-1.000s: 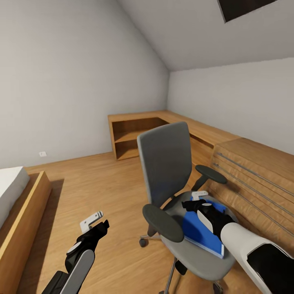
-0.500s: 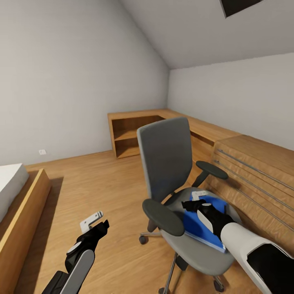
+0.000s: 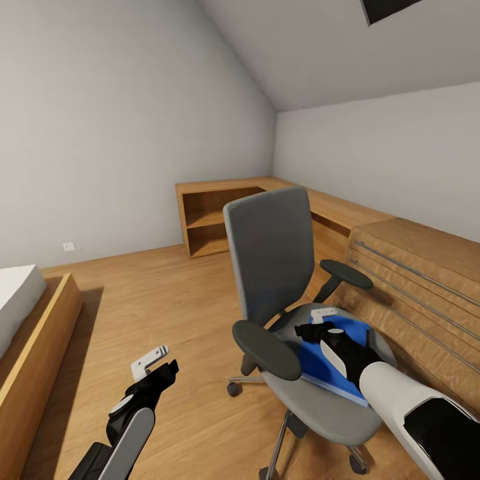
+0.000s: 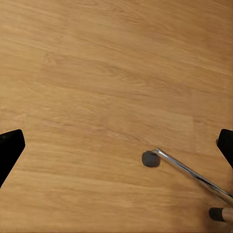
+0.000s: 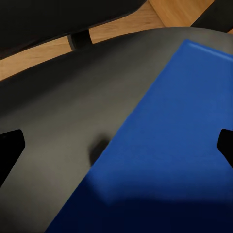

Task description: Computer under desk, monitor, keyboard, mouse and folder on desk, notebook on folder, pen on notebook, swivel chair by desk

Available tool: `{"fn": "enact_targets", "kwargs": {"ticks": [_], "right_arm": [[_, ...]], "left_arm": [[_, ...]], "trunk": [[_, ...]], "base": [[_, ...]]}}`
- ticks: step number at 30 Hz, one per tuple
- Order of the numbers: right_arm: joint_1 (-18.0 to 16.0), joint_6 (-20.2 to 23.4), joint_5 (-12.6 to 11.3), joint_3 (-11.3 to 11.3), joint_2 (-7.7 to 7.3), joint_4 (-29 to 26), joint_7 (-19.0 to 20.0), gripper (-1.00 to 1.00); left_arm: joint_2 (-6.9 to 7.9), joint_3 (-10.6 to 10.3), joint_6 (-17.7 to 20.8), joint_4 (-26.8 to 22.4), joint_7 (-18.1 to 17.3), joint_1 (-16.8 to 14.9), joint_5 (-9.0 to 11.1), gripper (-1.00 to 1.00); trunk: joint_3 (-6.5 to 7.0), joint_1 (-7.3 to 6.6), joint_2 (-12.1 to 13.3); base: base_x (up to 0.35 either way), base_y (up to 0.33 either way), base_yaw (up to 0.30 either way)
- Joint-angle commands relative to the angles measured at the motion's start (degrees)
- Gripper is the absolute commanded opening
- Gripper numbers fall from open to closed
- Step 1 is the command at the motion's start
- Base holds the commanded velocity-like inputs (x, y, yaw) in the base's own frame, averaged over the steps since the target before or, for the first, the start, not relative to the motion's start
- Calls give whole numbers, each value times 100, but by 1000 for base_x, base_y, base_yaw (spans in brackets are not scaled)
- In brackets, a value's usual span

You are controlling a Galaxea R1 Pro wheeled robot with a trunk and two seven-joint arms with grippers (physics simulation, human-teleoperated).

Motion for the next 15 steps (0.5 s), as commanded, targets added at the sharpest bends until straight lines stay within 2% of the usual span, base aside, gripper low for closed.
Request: {"fn": "enact_targets", "kwargs": {"ticks": [1,10,15], "right_arm": [[3,31,-113,45,-6,181,-22,100],[3,31,-113,45,-6,181,-60,100],[3,31,-113,45,-6,179,-65,100]], "left_arm": [[5,-13,20,-7,43,-5,29,100],[5,-21,33,46,30,-5,37,100],[5,-22,35,66,26,-5,36,100]], "trunk": [[-7,0,-1],[-7,0,-1],[-7,0,-1]], "base": [[0,0,0],[-2,-2,0],[-156,-139,0]]}}
